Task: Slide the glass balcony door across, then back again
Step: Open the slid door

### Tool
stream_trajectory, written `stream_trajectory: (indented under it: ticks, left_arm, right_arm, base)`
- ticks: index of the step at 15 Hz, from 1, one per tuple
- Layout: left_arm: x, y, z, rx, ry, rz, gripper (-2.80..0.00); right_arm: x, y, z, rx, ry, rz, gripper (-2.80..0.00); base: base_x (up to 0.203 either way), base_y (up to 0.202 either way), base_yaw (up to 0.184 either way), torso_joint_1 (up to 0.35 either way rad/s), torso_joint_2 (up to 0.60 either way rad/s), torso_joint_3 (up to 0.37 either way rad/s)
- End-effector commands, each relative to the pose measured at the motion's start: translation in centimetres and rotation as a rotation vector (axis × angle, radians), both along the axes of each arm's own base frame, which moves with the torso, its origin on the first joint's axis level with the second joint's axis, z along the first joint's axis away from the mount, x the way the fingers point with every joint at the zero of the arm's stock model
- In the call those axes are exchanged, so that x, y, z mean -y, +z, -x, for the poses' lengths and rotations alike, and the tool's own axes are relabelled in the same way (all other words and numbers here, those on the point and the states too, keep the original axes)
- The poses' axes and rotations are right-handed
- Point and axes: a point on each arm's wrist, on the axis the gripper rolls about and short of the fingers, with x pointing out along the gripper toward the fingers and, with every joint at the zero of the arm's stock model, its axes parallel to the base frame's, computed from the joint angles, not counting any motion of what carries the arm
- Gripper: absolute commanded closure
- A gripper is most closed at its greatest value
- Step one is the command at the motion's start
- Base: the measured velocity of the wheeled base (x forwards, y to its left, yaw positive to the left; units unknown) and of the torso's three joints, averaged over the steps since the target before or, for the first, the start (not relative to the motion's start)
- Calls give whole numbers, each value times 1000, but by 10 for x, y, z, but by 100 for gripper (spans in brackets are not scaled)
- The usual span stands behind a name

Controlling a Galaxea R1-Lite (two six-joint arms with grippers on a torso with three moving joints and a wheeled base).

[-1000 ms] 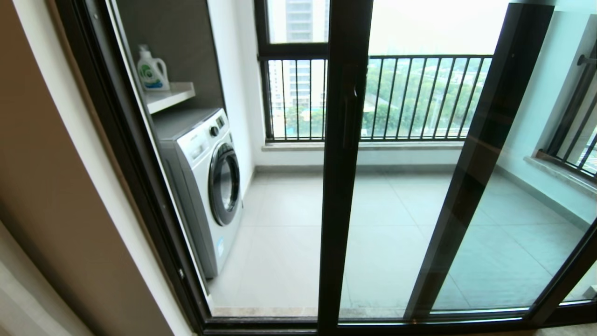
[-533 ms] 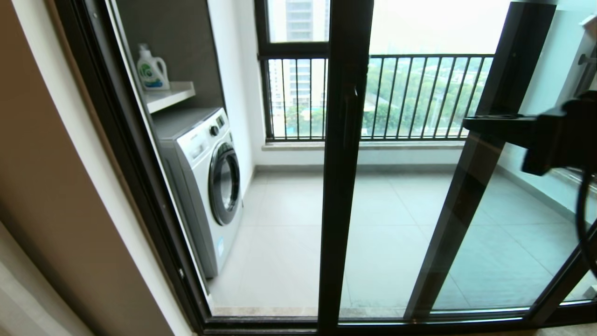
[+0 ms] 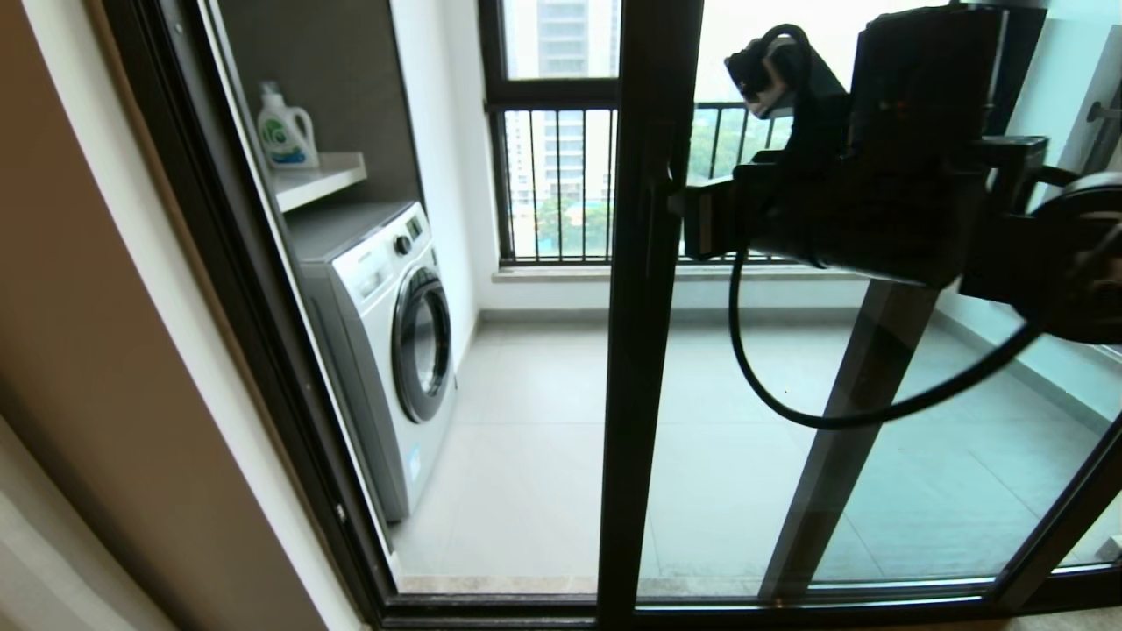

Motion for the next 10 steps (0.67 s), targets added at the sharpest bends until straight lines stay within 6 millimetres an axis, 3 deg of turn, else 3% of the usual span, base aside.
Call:
stream_trajectory:
  ticks: [1,6,10]
  left_arm:
    - [0,0,0,-2,0,1,0]
    - [0,0,0,-2,0,1,0]
    - [0,0,0,-2,0,1,0]
  right_arm:
    - [-30,-27,-45,-19,-37,15,0]
    - [-51,-40,-94,35,-136,-11,0]
    - [-32,-43,-107,33,-195,-8,0]
  base:
    - [0,0,0,0,0,0]
    - [0,0,0,0,0,0]
    - [0,0,0,0,0,0]
